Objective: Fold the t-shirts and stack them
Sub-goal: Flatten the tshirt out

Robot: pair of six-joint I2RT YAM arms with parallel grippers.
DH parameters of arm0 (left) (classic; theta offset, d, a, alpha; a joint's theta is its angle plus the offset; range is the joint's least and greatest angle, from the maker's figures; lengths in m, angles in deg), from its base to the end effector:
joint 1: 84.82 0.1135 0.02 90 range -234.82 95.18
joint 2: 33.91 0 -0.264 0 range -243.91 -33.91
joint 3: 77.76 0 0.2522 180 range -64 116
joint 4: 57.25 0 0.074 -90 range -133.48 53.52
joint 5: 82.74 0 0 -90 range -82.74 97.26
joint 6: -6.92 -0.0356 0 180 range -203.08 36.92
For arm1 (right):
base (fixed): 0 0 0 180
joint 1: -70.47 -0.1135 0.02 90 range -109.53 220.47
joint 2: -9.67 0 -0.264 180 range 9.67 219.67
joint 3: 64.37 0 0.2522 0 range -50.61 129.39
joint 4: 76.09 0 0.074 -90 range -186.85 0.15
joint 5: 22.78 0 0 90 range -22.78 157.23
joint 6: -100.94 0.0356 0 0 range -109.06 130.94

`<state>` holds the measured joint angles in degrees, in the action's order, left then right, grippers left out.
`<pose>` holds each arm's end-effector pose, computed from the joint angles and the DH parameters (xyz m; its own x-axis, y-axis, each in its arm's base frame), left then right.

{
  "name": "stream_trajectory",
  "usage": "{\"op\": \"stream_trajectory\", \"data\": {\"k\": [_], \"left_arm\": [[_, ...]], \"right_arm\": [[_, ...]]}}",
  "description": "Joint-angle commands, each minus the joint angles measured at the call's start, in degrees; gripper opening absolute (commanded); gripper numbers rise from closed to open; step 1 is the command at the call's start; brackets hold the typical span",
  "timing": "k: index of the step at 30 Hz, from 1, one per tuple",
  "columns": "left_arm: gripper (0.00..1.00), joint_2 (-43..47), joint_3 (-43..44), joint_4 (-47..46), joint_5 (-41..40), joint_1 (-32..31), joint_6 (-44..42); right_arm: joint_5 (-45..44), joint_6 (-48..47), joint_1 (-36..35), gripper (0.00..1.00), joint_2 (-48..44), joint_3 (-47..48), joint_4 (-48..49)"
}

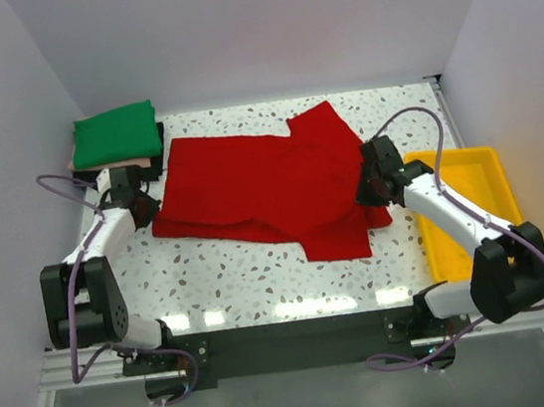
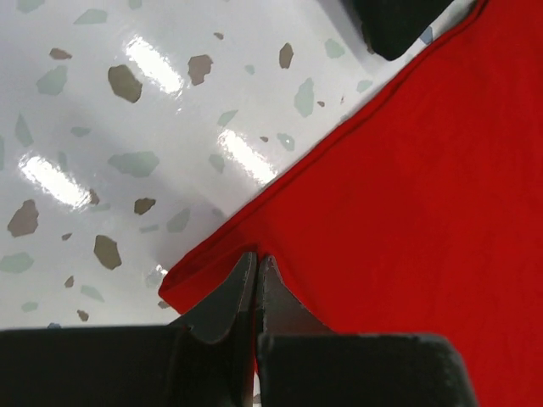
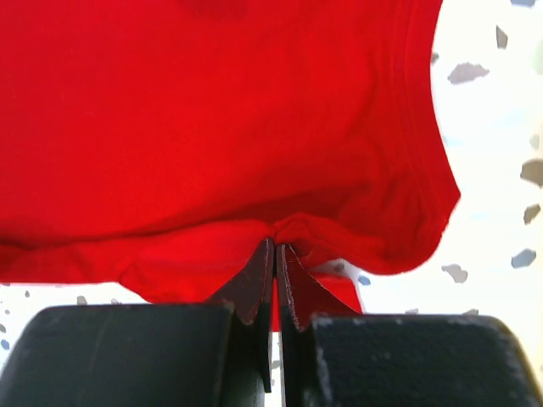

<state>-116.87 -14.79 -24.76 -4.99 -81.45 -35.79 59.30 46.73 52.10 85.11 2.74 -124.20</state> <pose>0.2900 0.0246 0.2030 -0.4000 -0.7429 -0.5368 -0.7083 0.6223 -0.3334 0.2517 0.0784 0.2414 -0.7818 0.3507 -0.5156 0.2679 0.9355 0.2302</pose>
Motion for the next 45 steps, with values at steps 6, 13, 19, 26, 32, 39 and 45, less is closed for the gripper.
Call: {"op": "stream_trajectory", "data": {"k": [6, 13, 19, 26, 32, 39, 45], "left_arm": [[0.00, -5.2, 6.6, -2.5, 1.2, 0.5, -1.7], [0.01, -7.6, 9.6, -1.8, 1.7, 0.5, -1.5], [0.01, -8.2, 11.2, -1.3, 1.4, 0.5, -1.4], [0.03, -8.8, 12.0, -1.1, 1.6, 0.6, -1.8], [0.06, -11.5, 13.5, -2.1, 3.5, 0.6, -3.0], [0.09, -14.9, 14.8, -3.0, 5.0, 0.6, -3.7], [0.09, -16.1, 15.2, -3.7, 5.6, 0.6, -4.0]], "right_arm": [[-0.9, -1.9, 2.1, 0.00, 4.2, 6.2, 3.4], [2.0, -2.5, 5.6, 0.00, 6.4, 8.1, 4.4], [4.3, -2.9, 8.2, 0.00, 6.6, 8.3, 5.1], [7.0, -3.8, 10.4, 0.00, 7.4, 6.8, 7.0], [7.8, -4.1, 11.1, 0.00, 9.6, 7.4, 7.7], [7.8, -4.2, 11.9, 0.00, 11.1, 6.7, 8.6], [9.2, -4.4, 12.8, 0.00, 11.4, 5.2, 9.6]]}}
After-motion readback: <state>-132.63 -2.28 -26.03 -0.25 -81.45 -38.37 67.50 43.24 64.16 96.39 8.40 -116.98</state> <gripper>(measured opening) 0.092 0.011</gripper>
